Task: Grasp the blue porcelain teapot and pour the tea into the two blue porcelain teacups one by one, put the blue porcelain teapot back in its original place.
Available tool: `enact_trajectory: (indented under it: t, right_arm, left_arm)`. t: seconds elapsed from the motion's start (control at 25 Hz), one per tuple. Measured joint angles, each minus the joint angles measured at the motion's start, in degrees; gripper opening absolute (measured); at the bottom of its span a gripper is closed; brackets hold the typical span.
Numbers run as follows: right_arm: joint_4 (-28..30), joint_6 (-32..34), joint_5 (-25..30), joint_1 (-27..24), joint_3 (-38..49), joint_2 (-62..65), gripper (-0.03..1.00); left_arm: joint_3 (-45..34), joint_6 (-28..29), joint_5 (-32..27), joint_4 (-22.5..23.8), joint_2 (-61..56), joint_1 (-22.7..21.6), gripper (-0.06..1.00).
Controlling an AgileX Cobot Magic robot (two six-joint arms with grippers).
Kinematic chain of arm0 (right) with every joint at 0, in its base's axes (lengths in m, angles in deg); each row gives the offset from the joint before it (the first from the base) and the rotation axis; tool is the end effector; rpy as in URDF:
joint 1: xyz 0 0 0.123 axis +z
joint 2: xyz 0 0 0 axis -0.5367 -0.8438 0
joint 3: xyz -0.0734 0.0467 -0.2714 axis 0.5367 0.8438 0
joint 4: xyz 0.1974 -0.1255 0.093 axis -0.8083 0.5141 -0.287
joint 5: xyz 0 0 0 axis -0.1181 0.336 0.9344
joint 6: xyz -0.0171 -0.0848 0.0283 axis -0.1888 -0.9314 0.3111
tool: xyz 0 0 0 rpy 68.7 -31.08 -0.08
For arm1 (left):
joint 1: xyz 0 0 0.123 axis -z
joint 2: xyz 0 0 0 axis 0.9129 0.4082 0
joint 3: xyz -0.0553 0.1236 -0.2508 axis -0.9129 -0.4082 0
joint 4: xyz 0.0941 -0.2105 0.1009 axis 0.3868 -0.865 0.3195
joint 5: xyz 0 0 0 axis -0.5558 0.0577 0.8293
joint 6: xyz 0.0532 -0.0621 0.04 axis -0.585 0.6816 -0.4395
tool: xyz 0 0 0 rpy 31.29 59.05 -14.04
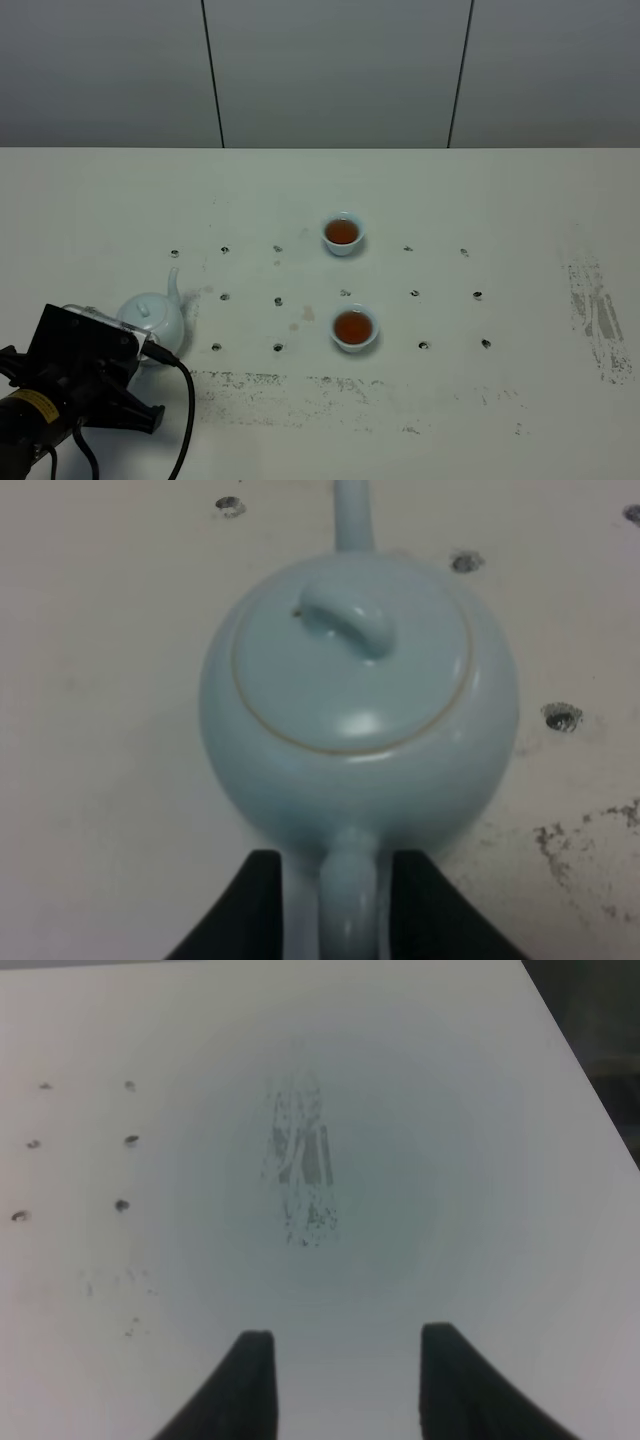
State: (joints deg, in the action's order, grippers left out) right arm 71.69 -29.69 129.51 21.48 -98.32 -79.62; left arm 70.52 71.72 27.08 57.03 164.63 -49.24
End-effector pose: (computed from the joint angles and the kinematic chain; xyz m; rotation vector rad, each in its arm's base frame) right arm -0.0096 0.0100 0.2793 0.0566 2.0676 -0.0792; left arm 0.2175 -0.0605 0.1160 0.4621 2.0685 -0.0164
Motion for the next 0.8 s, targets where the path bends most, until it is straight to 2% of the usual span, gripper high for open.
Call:
enact_trajectory:
  t: [0.4, 0.48, 0.6, 0.8]
  right_arm:
    - [0.0, 0.0, 0.0, 0.0, 0.0, 0.0, 0.35]
    - [0.0, 0.0, 0.0, 0.0, 0.0, 0.0, 0.35]
    - [0.0, 0.0, 0.0, 0.0, 0.0, 0.0, 0.35]
    - [0.0, 0.0, 0.0, 0.0, 0.0, 0.0, 0.35]
  left_arm:
    - [-0.1, 0.0, -0.1, -2.5, -4.9, 0.0, 0.43]
    - [1.0, 0.0, -1.6, -3.2, -7.2, 0.0, 0.44]
    - [5.2, 0.0, -9.8, -4.8, -11.0, 0.0, 0.44]
    - [17.4, 0.0, -31.2, -3.7, -14.2, -2.3, 0.44]
